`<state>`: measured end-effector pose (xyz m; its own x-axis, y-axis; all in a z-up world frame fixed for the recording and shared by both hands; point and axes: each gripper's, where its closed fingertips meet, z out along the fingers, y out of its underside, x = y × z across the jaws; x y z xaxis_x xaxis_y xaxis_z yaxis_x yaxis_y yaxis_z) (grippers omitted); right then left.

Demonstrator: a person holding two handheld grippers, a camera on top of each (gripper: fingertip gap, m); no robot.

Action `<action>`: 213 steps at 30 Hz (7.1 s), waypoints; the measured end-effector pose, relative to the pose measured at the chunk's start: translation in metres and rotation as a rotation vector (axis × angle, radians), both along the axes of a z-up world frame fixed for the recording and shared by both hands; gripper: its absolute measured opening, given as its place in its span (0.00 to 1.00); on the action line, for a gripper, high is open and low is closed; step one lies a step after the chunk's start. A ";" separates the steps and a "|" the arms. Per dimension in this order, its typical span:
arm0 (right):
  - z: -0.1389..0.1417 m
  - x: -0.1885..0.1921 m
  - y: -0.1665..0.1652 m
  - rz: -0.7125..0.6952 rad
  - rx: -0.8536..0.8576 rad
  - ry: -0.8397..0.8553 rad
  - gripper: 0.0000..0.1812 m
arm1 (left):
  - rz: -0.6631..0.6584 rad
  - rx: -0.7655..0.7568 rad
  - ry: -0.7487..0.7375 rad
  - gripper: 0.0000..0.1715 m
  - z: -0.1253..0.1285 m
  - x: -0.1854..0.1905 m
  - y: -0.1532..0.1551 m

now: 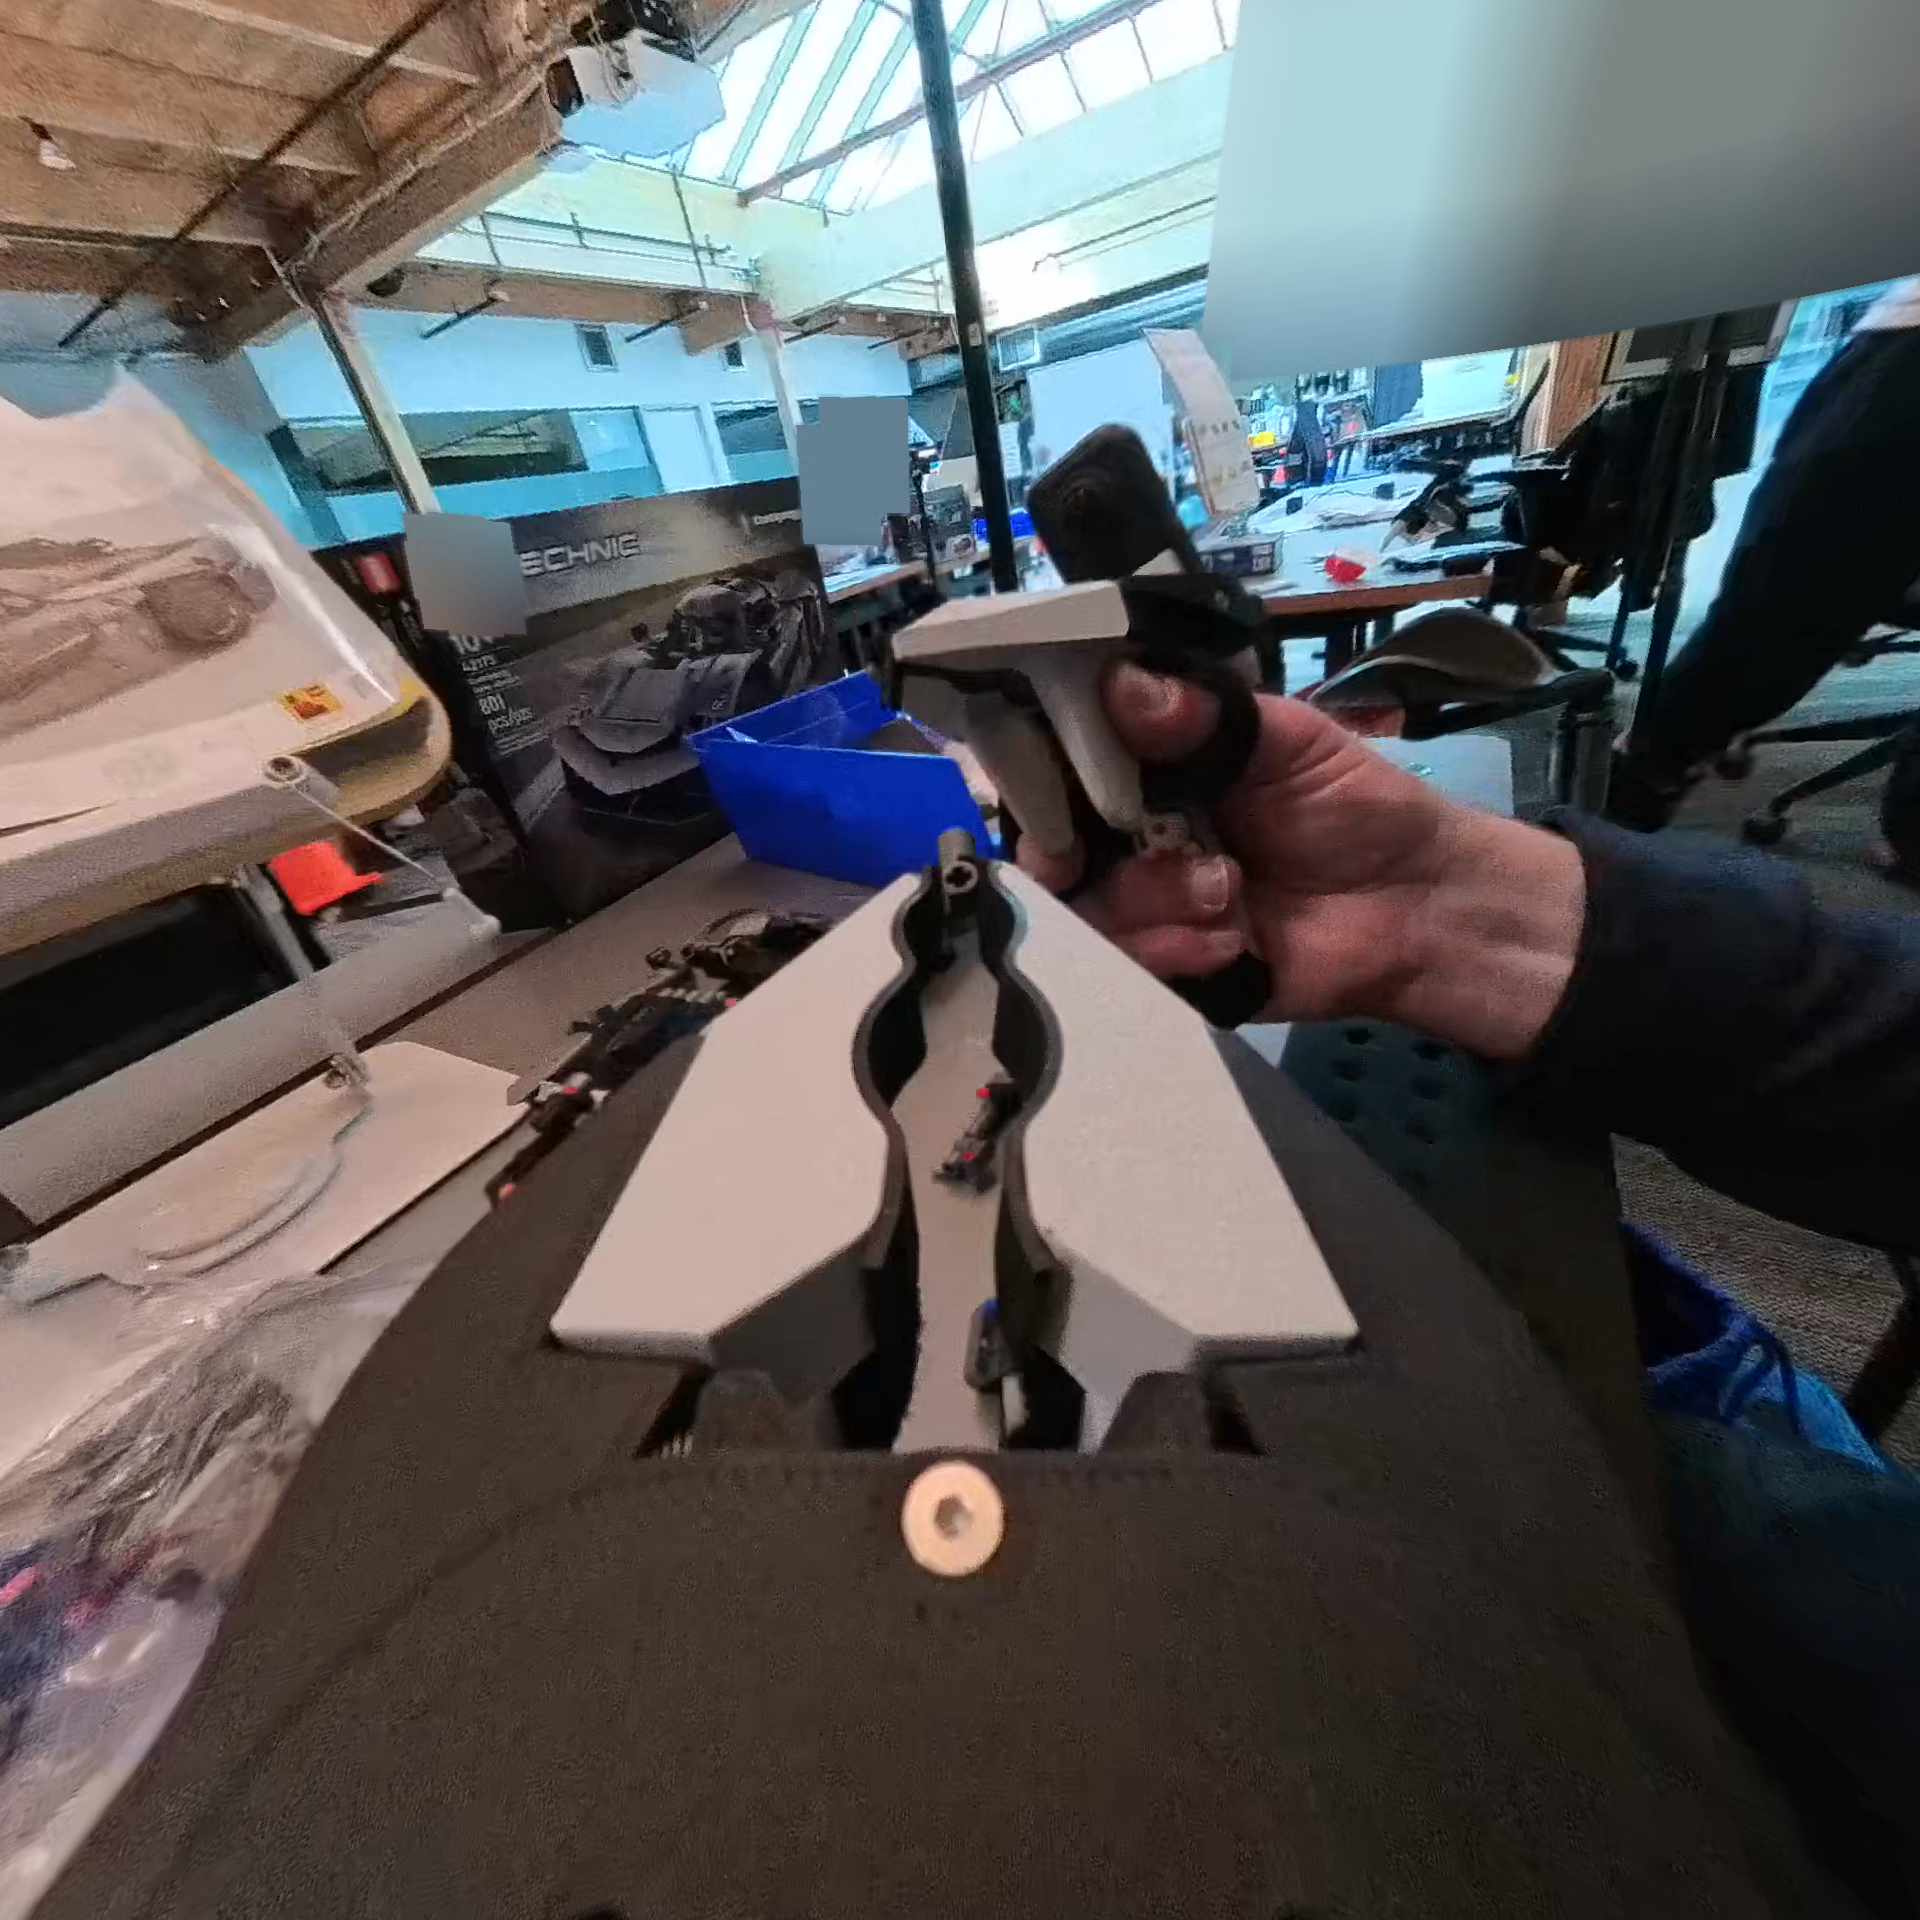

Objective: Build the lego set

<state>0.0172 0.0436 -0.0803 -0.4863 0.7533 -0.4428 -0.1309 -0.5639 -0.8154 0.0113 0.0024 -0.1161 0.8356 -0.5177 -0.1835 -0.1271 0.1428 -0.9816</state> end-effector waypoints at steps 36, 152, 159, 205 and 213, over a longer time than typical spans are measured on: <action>-0.108 -0.130 -0.002 -0.048 0.570 -0.699 0.01 | 0.610 -0.086 0.493 0.17 -0.024 -0.158 0.020; -0.078 -0.050 -0.041 0.457 0.405 -0.507 0.04 | 0.159 -0.113 0.633 0.13 -0.064 -0.057 0.014; -0.092 -0.053 -0.042 0.447 0.413 -0.588 0.05 | 0.205 -0.057 0.844 0.10 -0.074 -0.050 0.018; -0.062 -0.059 -0.055 0.433 0.330 -0.424 0.00 | 0.323 0.121 0.738 0.09 -0.029 -0.046 0.015; -0.051 -0.055 -0.051 0.357 0.396 -0.400 0.01 | 0.316 0.102 0.707 0.08 -0.026 -0.049 0.012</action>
